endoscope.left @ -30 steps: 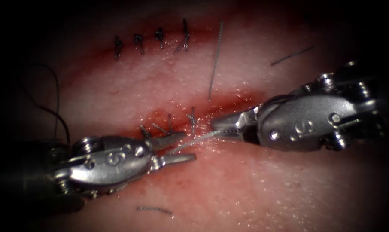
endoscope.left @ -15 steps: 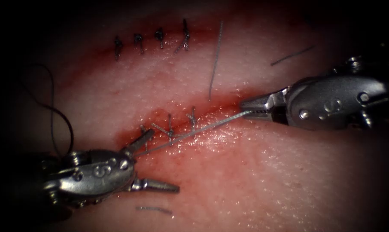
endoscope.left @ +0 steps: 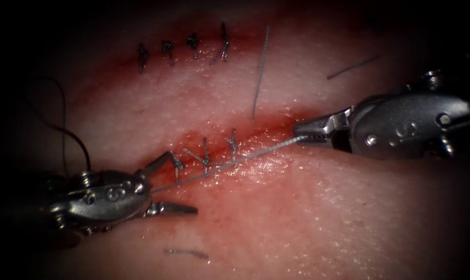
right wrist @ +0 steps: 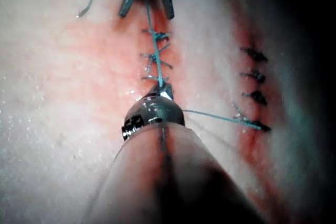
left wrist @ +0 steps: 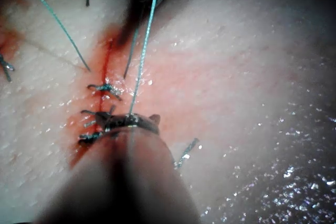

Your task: Wound Closure

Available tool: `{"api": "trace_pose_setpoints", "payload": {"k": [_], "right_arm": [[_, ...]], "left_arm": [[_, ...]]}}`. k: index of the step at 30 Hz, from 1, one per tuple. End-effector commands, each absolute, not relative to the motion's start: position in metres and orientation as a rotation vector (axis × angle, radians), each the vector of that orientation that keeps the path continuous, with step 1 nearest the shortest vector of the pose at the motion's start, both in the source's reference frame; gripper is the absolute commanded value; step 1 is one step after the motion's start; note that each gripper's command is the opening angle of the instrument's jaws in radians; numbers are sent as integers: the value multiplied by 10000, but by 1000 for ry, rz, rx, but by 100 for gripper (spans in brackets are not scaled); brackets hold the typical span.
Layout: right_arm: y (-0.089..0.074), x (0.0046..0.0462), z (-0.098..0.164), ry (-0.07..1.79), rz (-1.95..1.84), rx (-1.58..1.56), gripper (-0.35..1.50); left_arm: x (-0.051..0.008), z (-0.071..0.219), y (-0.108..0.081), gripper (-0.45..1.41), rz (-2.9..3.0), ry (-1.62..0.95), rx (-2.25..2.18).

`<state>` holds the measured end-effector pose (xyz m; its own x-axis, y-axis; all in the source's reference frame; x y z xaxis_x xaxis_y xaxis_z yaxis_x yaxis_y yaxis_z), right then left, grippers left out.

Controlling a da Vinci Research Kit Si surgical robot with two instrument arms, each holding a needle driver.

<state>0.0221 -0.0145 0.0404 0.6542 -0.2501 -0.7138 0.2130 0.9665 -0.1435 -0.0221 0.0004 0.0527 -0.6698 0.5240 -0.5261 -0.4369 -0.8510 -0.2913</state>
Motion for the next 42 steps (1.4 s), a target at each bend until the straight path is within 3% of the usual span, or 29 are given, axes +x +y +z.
{"api": "trace_pose_setpoints", "payload": {"k": [1, 3, 11, 13, 15, 18, 22, 29, 32, 33, 34, 35, 42], "right_arm": [[-148, 228, 409, 819, -263, -48, -35], [-149, 229, 409, 818, -263, -48, -35], [-151, 239, 410, 847, -223, -7, -35], [-149, 241, 407, 864, -164, 34, 57], [-144, 239, 403, 870, -111, 55, 116], [-133, 229, 396, 912, -41, 52, 136], [-117, 204, 389, 978, 41, 35, 135], [-89, 171, 406, 1106, 242, -26, 114], [-90, 169, 430, 1169, 319, -117, 78], [-93, 170, 438, 1181, 331, -130, 44], [-99, 172, 451, 1187, 342, -129, -23], [-102, 174, 459, 1196, 348, -125, -35], [-107, 205, 524, 1268, 370, -120, -35]], "left_arm": [[-228, 532, 1, -1, 2466, -206, -851], [-228, 530, 3, -45, 2469, -210, -855], [-229, 508, 17, -45, 2457, -136, -965], [-226, 498, 21, -45, 2447, -115, -1001], [-220, 486, 29, -45, 2423, -86, -1051], [-206, 472, 42, -45, 2393, -11, -1084], [-188, 466, 48, -45, 2380, 30, -1076], [-189, 474, 46, -45, 2390, 65, -1048], [-196, 477, 44, -45, 2397, 71, -1058], [-198, 477, 44, -45, 2395, 68, -1062], [-199, 477, 44, -45, 2399, 71, -1065], [-199, 477, 44, -45, 2399, 69, -1067], [-201, 478, 49, -45, 2396, 62, -1072]]}}
